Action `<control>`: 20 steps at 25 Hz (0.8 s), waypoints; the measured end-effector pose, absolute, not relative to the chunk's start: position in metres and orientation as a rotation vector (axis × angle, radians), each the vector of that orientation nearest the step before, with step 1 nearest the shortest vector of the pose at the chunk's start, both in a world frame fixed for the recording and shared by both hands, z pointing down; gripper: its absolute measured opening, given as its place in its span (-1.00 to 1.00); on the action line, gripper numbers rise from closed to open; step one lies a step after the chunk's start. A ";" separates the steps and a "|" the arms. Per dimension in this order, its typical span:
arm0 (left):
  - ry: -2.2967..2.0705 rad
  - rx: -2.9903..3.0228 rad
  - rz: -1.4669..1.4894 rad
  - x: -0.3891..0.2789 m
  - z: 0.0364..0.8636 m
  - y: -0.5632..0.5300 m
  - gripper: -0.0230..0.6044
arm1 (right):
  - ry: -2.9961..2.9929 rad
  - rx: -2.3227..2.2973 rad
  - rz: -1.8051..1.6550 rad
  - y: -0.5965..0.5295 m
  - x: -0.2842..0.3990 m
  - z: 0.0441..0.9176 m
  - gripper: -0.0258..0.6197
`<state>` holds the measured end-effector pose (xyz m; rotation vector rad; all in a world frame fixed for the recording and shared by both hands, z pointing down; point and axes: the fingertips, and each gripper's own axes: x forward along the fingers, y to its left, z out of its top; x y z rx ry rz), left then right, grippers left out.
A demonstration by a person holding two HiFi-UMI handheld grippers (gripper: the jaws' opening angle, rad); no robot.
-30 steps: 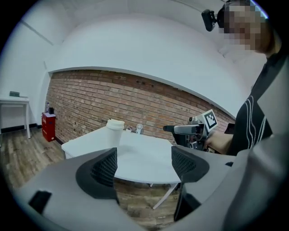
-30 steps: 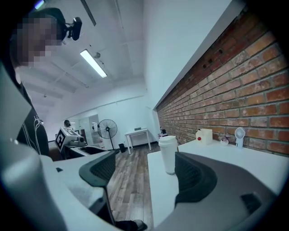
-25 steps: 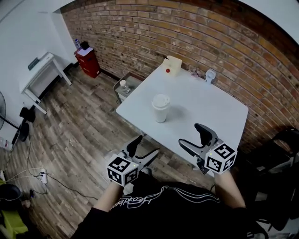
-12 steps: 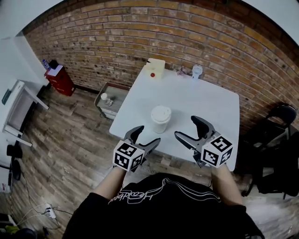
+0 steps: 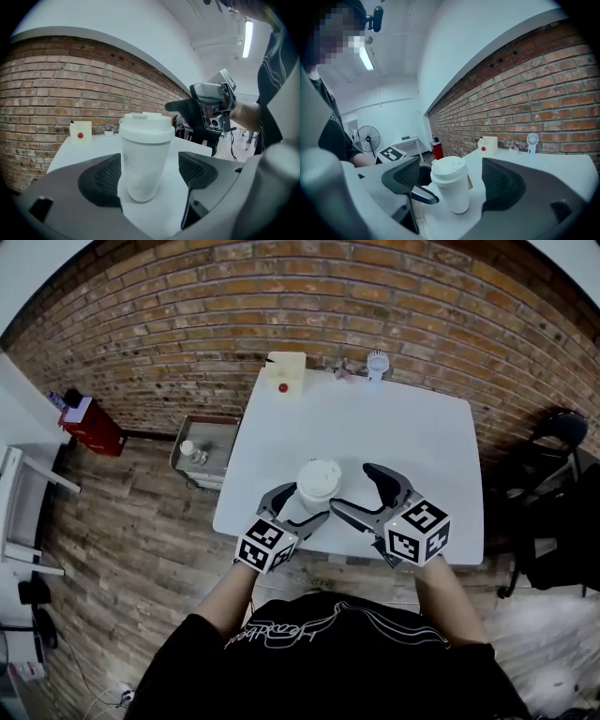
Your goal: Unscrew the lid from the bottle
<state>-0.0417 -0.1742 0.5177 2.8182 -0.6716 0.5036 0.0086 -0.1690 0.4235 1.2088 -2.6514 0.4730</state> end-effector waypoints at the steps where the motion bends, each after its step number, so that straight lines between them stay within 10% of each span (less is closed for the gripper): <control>1: -0.648 2.835 0.487 -0.039 0.517 -0.176 0.28 | -2.643 1.213 0.480 -0.171 0.008 0.426 0.31; 20: -0.472 2.912 0.474 -0.025 0.528 -0.190 0.27 | -2.526 1.110 0.402 -0.198 -0.023 0.456 0.18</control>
